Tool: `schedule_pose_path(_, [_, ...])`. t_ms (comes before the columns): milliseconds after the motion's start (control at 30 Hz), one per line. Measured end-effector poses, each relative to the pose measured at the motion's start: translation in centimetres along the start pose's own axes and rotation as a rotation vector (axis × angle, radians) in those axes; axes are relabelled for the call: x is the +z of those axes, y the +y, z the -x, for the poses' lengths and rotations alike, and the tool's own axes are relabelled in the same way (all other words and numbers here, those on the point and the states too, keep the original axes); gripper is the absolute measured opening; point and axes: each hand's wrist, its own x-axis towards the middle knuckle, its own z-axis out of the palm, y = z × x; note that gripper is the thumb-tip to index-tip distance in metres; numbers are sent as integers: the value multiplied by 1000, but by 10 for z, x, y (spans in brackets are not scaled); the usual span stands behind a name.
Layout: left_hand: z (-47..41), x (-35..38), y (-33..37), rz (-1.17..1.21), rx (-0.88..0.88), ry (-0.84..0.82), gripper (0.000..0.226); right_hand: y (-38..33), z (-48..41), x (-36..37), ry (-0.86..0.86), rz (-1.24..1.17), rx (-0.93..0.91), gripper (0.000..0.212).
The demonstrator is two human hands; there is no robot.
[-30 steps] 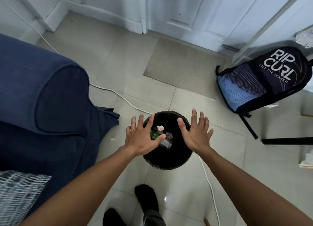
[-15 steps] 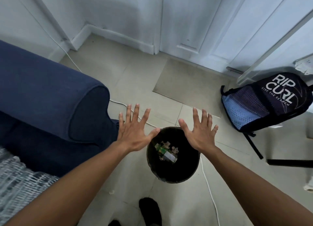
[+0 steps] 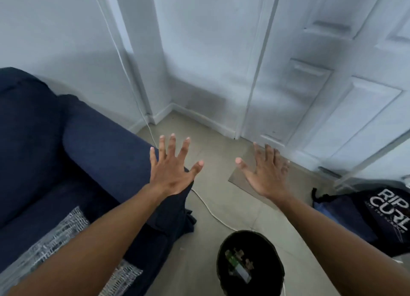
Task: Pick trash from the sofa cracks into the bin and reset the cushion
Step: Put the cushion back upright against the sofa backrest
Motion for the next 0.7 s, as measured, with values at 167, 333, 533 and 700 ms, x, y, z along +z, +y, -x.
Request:
schedule_pose_path(167, [13, -72, -59, -18, -104, 86, 87, -95, -20, -29, 21, 13, -164, 100])
schedule_pose_path(333, [45, -136, -134, -44, -275, 186, 89, -203, -27, -42, 21, 31, -344, 101])
schedule_pose_path(533, [114, -180, -228, -47, -529, 269, 87, -331, -10, -27, -39, -12, -535, 95])
schedule_pose_path(700, [194, -180, -292, -40, -719, 287, 85, -411, 28, 16, -101, -33, -695, 97])
